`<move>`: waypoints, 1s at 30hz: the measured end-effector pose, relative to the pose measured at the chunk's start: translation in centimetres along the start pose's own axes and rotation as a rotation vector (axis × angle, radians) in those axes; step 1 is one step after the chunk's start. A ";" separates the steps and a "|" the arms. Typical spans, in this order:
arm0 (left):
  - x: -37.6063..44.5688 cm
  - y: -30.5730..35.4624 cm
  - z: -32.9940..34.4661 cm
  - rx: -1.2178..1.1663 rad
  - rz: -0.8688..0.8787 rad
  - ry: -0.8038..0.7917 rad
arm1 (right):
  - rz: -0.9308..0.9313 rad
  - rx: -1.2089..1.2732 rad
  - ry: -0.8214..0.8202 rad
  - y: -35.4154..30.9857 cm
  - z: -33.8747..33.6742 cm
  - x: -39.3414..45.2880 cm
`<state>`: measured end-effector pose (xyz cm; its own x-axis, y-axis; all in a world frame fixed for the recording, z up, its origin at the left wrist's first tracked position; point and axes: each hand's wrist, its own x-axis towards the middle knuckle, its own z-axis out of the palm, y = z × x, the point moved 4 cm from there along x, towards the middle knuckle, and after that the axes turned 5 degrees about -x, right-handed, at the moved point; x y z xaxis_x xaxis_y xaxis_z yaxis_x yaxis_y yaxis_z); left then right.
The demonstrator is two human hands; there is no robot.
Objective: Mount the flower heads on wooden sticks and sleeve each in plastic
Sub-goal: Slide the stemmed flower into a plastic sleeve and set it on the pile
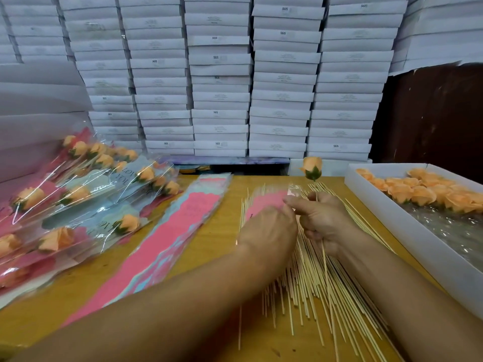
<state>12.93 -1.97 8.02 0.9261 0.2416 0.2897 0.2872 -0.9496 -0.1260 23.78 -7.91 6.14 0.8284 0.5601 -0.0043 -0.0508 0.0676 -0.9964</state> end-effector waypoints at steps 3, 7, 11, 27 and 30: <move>-1.3 1.5 -0.3 -0.034 0.021 -0.137 | 0.022 -0.066 0.060 0.3 -0.7 0.4; -3.6 2.2 -0.9 -0.453 0.092 -0.570 | 0.044 -0.055 -0.047 0.3 -0.5 0.4; -1.3 -1.6 -4.3 -0.804 0.013 -0.276 | 0.081 -0.016 -0.164 -0.1 -0.2 0.0; 1.4 -8.1 2.8 -1.892 -0.348 0.132 | 0.148 -0.085 -0.140 0.5 -0.2 -0.3; 1.2 -8.4 2.5 -1.900 -0.316 0.155 | 0.160 -0.104 -0.140 0.5 0.0 -0.4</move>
<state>12.26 6.78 7.01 0.8449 0.5059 0.1736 -0.2850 0.1513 0.9465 23.44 -8.15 5.66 0.7286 0.6664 -0.1582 -0.1116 -0.1124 -0.9874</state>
